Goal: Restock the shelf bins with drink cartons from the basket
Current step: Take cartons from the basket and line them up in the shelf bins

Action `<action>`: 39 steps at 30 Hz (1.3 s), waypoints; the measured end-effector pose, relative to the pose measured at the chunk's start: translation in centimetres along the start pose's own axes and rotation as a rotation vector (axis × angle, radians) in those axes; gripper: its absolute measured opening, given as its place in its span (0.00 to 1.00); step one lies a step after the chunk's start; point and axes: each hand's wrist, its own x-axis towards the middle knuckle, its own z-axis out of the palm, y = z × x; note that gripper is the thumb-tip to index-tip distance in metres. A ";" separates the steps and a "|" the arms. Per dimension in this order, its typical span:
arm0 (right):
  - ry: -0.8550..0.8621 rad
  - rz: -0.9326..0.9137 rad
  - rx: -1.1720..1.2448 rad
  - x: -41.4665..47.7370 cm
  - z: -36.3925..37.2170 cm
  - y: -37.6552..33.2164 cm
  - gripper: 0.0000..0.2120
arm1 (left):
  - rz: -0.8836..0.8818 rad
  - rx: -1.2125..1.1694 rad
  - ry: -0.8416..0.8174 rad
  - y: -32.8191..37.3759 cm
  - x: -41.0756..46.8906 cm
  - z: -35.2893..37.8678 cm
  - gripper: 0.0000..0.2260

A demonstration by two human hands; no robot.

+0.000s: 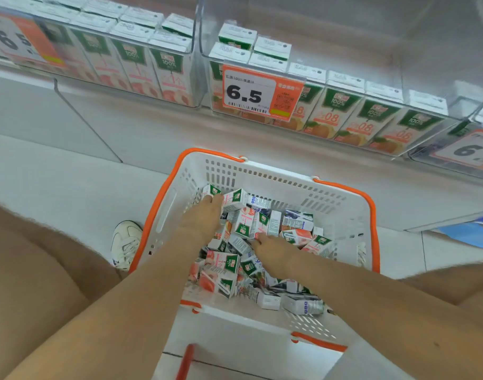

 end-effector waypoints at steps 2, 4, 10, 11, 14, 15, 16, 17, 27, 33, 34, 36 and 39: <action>-0.015 0.017 -0.001 -0.2 0.2 -0.2 0.32 | 0.029 0.013 0.013 0.1 -0.2 -0.1 0.27; -0.035 0.030 0.017 -0.3 0.3 -0.2 0.26 | 0.068 0.023 0.017 0.3 -0.4 0.0 0.29; 0.011 0.076 0.093 -0.8 0.0 -0.3 0.25 | 0.061 0.038 -0.037 0.2 -0.9 -0.6 0.24; -0.003 0.088 0.136 -1.1 -0.5 -0.3 0.23 | 0.065 0.018 -0.038 0.2 -0.9 -0.9 0.24; -0.043 0.155 0.253 -2.1 -2.6 0.2 0.09 | 0.062 -0.152 -0.039 0.8 -1.5 -2.0 0.27; -0.024 0.186 0.297 -2.5 -3.5 0.5 0.05 | 0.049 -0.234 -0.043 1.1 -1.7 -2.5 0.27; -0.001 0.231 0.370 -2.8 -4.3 0.9 0.10 | 0.037 -0.307 -0.050 1.4 -1.9 -3.2 0.27; 0.036 0.268 0.444 -3.2 -5.2 1.2 0.14 | 0.033 -0.365 -0.062 1.7 -2.0 -3.9 0.25; 0.597 0.474 1.569 -11.6 -13.5 2.3 0.12 | -0.085 -1.376 0.000 4.3 -6.0 -12.6 0.16; 0.611 0.181 1.627 -19.5 -19.6 2.8 0.12 | 0.008 -1.617 -0.044 6.8 -9.9 -16.4 0.20; 0.622 0.171 1.612 -20.1 -20.1 3.2 0.12 | 0.029 -1.621 -0.052 7.4 -10.4 -16.8 0.16; 0.667 0.150 1.557 -21.5 -20.8 3.9 0.11 | 0.082 -1.596 -0.062 8.8 -11.4 -17.6 0.14; 0.723 0.161 1.373 -23.4 -21.7 4.2 0.09 | 0.156 -1.534 -0.007 11.1 -12.5 -19.0 0.16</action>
